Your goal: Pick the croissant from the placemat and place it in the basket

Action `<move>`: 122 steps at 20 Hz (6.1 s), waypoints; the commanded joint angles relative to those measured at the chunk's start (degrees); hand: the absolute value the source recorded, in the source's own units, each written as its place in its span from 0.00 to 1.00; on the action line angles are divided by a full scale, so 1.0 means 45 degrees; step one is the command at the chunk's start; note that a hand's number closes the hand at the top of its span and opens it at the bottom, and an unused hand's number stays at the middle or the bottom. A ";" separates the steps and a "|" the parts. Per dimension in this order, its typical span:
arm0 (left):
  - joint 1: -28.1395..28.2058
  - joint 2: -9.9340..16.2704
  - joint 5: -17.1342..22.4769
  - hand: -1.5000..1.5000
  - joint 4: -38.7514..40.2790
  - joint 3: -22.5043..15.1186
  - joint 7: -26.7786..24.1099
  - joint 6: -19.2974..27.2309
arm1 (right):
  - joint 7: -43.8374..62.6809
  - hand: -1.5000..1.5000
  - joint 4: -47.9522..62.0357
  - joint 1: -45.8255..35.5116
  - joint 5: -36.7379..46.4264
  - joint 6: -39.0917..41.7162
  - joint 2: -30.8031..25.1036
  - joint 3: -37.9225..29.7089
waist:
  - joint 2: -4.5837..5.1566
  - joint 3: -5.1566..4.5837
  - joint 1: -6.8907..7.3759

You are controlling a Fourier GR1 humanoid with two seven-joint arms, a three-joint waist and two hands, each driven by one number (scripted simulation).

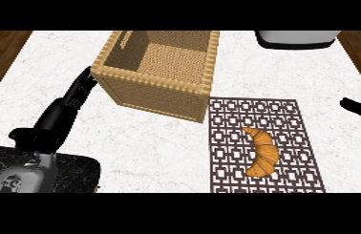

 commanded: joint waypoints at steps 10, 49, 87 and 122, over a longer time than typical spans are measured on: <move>-0.0095 -0.0103 -0.0116 0.50 0.0323 0.0886 -0.0225 -0.0987 | -0.2427 0.00 0.1095 0.0963 0.3619 0.0648 0.3804 0.0026 | 0.0061 0.0018 0.0206; 0.0159 -0.1918 -0.1853 0.50 0.0264 0.1428 -0.0179 -0.1661 | -0.7903 0.00 0.4876 0.1930 1.1789 -0.1173 0.8516 0.2416 | 0.0045 0.0012 0.0154; -0.0587 -0.2018 -0.1858 0.50 0.0297 0.2111 0.0101 -0.2380 | -1.0454 1.00 1.0243 -0.0055 1.4822 -0.2041 0.8428 0.3404 | 0.0055 0.0013 0.0168; -0.1253 -0.2510 -0.2222 0.50 0.0603 0.1315 0.0534 -0.2332 | 0.6316 1.00 0.7272 -1.0070 1.4599 -1.1721 1.1704 1.3074 | -0.0173 -0.0062 0.1152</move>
